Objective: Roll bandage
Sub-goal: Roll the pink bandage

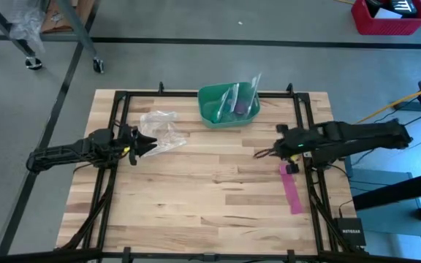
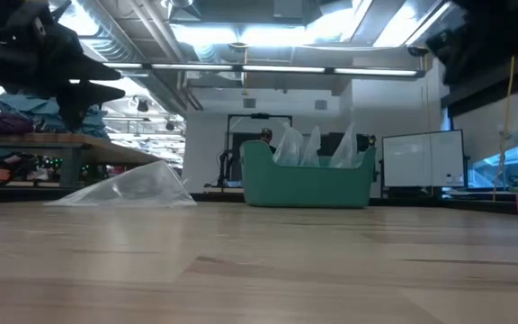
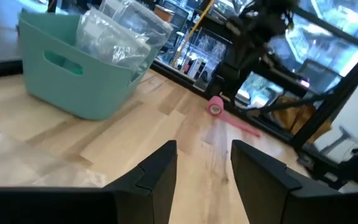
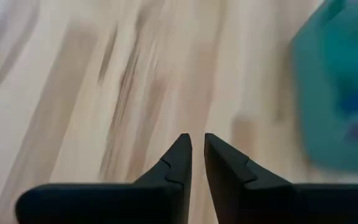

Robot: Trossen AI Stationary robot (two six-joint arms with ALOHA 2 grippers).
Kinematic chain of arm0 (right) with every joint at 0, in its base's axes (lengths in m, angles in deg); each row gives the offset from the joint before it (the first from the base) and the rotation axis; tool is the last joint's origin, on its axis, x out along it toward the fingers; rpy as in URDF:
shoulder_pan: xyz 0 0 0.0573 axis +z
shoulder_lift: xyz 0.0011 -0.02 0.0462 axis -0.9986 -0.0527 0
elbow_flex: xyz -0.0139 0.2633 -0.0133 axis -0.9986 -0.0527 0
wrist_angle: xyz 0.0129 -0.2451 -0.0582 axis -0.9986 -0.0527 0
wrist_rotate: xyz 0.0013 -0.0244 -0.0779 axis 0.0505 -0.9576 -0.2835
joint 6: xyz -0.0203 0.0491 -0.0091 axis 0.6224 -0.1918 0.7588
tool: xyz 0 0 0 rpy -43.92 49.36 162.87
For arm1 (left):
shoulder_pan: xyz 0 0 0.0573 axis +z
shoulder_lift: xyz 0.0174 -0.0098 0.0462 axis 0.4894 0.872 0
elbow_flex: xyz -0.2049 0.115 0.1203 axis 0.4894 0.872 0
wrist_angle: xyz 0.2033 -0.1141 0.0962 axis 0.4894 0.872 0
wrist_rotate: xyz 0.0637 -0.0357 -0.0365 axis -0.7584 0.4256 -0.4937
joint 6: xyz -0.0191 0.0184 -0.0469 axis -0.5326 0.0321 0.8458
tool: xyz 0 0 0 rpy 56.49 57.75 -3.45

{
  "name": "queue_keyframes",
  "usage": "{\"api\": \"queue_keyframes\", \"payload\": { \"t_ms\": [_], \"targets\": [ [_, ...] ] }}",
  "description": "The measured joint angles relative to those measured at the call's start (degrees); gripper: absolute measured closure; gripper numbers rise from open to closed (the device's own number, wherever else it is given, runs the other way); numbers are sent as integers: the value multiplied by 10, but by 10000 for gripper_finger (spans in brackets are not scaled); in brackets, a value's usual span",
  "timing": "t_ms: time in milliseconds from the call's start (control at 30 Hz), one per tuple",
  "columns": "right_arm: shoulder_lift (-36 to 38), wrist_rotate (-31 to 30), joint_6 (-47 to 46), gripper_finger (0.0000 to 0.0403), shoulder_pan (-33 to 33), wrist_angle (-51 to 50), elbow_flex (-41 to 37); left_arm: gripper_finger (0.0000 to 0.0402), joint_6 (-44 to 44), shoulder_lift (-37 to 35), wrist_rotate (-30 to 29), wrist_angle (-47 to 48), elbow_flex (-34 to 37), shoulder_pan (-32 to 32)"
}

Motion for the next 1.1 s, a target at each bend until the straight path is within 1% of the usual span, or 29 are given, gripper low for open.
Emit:
{"api": "queue_keyframes", "payload": {
  "t_ms": [200, 300, 433, 500, 600, 667, 733, 833, 967, 1100],
  "targets": [
    [-161, 8, 2, 354, 0, -221, 86, 258, -10, 0, 0, 1, 0, 0],
    [-226, 7, 2, 354, 0, -299, 112, 258, -10, 0, 0, 2, 0, 0],
    [-294, 5, 2, 354, 0, -357, 119, 258, -7, 0, 0, 2, 0, 0],
    [-321, 19, 1, 354, 0, -374, 117, 258, -8, 0, 0, 3, 0, 0],
    [-349, 48, 1, 354, 0, -372, 117, 258, -17, 0, 1, 3, 0, 0],
    [-356, 65, 0, 354, 0, -377, 118, 258, -23, 0, 0, 4, -1, 0],
    [-356, 63, -8, 354, 0, -373, 117, 258, -28, 0, 0, 4, -1, 0],
    [-332, 53, -14, 354, 0, -375, 117, 258, -29, 0, 0, 4, -1, 0],
    [-269, 45, -39, 354, 0, -375, 117, 258, -29, 0, 0, 4, -1, 0],
    [-172, 22, -107, 354, 0, -357, 102, 258, -29, 0, 0, 4, -1, 0]
  ]
}}
